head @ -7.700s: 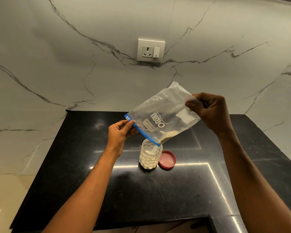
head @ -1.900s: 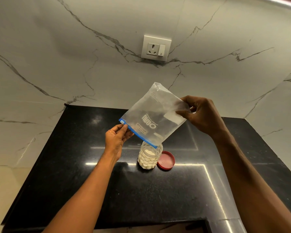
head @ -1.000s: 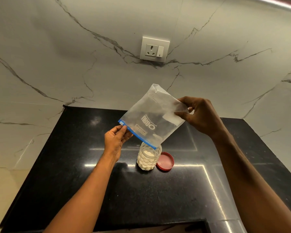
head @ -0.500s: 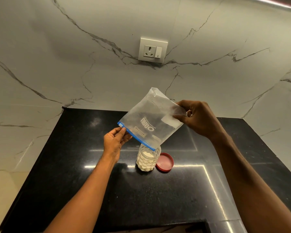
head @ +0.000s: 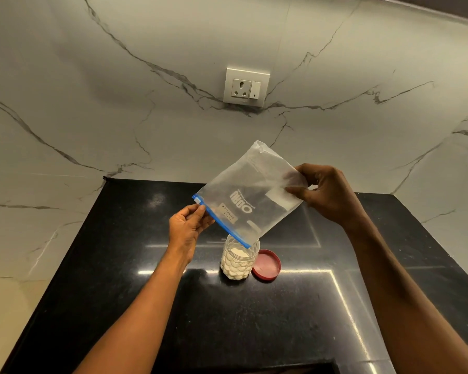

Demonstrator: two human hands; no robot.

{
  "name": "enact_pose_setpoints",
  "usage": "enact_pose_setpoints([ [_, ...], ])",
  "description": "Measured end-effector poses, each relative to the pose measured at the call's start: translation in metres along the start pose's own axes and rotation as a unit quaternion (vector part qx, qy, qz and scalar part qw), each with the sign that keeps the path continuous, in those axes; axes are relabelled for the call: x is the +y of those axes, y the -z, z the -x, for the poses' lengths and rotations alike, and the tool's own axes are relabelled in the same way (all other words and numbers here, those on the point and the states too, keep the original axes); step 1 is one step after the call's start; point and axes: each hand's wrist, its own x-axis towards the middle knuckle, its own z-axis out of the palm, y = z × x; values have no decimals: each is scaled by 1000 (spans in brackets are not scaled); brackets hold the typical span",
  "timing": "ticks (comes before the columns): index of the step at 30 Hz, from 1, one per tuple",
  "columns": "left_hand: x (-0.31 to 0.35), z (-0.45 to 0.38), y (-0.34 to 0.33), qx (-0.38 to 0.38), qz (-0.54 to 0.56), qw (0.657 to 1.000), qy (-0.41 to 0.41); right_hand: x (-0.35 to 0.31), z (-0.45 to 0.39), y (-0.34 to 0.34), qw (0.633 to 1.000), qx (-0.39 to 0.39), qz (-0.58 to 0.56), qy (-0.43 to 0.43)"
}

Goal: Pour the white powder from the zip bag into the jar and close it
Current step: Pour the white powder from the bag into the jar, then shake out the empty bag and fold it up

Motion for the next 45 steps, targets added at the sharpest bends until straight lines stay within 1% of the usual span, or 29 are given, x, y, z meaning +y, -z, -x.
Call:
enact_pose_setpoints([
  [2, 6, -1, -5, -8, 5, 1000, -7, 6, 3, 1, 999, 10, -42, -28],
  [5, 20, -2, -15, -31, 12, 999, -17, 16, 10, 5, 987, 38, -141, -67],
  [9, 39, 0, -31, -98, 8, 995, -19, 32, 27, 8, 949, 102, -272, -125],
  [13, 49, 7, -48, -156, -16, 988, 1, 48, 46, -4, 886, 161, -390, -193],
  [17, 50, 13, -60, -171, -31, 985, -4, 61, 62, -27, 818, 202, -483, -238],
  [19, 50, 14, -62, -168, -9, 986, -7, 64, 67, -43, 786, 219, -520, -252],
  [22, 50, 16, -66, -163, 36, 986, -18, 62, 73, -66, 728, 248, -577, -274],
  [26, 51, 20, -74, -151, 112, 982, -24, 55, 79, -98, 656, 264, -646, -287],
  [28, 52, 22, -80, -145, 149, 978, -27, 51, 82, -115, 631, 249, -672, -297],
  [29, 53, 22, -82, -141, 157, 977, -32, 50, 84, -124, 628, 232, -678, -304],
  [31, 58, 21, -85, -127, 150, 979, -53, 50, 91, -137, 635, 195, -673, -325],
  [33, 65, 18, -84, -119, 122, 983, -74, 54, 98, -142, 652, 182, -647, -350],
  [34, 69, 16, -83, -117, 107, 984, -80, 57, 102, -140, 665, 193, -623, -365],
  [36, 76, 11, -80, -109, 73, 988, -83, 64, 106, -130, 698, 238, -548, -395],
  [38, 80, 7, -76, -100, 39, 991, -82, 67, 104, -111, 756, 291, -426, -404],
  [39, 81, 6, -75, -100, 27, 991, -80, 66, 100, -100, 788, 314, -358, -392],
  [41, 83, 5, -74, -110, 14, 991, -79, 54, 83, -74, 847, 340, -243, -329],
  [43, 85, 5, -77, -125, 5, 989, -79, 29, 57, -48, 898, 337, -168, -227],
  [45, 88, 6, -80, -143, 1, 986, -82, -2, 26, -26, 937, 310, -112, -117],
])
